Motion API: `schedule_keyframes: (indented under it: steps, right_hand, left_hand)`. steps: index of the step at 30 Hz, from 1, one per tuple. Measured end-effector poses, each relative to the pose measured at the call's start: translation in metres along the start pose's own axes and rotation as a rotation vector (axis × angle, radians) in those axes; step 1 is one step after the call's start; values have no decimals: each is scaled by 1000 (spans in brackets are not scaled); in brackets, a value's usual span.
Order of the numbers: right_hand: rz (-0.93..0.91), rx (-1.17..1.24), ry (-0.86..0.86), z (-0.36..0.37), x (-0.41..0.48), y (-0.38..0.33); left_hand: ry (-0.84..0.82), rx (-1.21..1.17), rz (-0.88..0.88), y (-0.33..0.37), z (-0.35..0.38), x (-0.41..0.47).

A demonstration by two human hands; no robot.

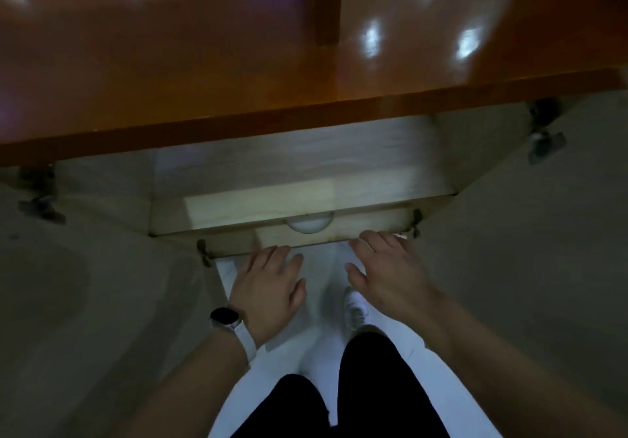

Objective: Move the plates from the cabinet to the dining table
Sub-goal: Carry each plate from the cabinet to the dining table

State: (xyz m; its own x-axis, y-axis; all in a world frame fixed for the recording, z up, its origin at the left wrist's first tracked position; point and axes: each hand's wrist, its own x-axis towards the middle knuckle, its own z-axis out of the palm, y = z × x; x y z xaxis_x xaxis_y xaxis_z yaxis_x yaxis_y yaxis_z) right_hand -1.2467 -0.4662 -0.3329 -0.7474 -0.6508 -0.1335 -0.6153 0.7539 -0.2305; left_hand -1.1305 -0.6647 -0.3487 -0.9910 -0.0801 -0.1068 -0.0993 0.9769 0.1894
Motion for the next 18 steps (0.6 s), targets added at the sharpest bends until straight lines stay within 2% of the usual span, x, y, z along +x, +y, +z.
schedule_keyframes:
  steps: [7, 12, 18]
  right_hand:
    - [-41, -27, -8, 113, 61, 45]
    - [-91, -48, -42, 228, 108, 85]
    - [-88, -72, 40, 328, 170, 144]
  left_hand:
    - [44, -33, -79, -37, 131, 58]
    - [46, 14, 3, -71, 255, 97]
    - [111, 57, 62, -127, 369, 153]
